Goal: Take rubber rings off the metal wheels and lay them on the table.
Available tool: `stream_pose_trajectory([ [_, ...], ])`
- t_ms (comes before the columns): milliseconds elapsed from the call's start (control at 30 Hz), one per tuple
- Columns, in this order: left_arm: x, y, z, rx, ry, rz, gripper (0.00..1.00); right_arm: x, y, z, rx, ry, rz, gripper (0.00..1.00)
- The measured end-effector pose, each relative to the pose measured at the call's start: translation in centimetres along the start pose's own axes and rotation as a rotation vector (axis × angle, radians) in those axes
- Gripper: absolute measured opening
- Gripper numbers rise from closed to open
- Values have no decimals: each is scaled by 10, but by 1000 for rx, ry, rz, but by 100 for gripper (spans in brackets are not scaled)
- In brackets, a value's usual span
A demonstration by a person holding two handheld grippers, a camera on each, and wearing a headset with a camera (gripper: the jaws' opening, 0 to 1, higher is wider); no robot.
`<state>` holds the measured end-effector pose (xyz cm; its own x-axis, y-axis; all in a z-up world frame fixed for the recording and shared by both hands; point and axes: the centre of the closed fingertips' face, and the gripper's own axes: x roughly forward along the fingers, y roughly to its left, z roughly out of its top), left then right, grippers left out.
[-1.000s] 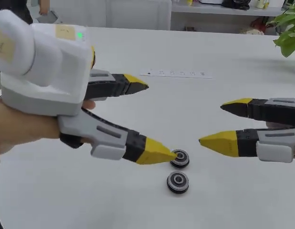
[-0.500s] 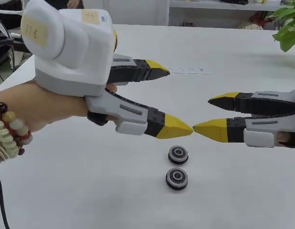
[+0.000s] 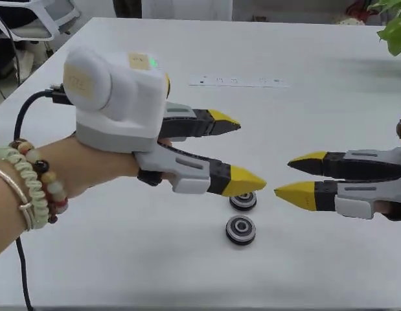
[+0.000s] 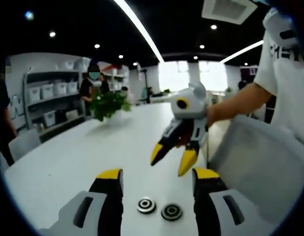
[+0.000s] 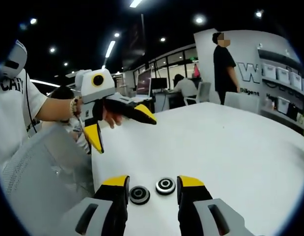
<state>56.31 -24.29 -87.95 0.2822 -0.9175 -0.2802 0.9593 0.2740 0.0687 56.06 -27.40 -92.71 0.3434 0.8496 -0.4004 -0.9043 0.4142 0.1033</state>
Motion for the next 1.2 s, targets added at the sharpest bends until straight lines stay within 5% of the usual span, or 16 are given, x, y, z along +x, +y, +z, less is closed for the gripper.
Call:
stream_pose_trajectory([
  [267,11,-7,-24,-14,26,0,45,9,9,-22,-6,51,42,31],
  [400,13,-15,-52,-20,107,-21,42,16,16,-32,-27,89,71,29],
  [567,15,-21,-66,-36,125,-23,35,23,18,-42,-20,126,104,28],
  [833,25,-24,-95,-22,215,-36,26,35,24,-61,-73,217,162,27],
  [1200,31,-25,-115,-22,276,-48,19,47,24,-70,-104,251,169,27],
])
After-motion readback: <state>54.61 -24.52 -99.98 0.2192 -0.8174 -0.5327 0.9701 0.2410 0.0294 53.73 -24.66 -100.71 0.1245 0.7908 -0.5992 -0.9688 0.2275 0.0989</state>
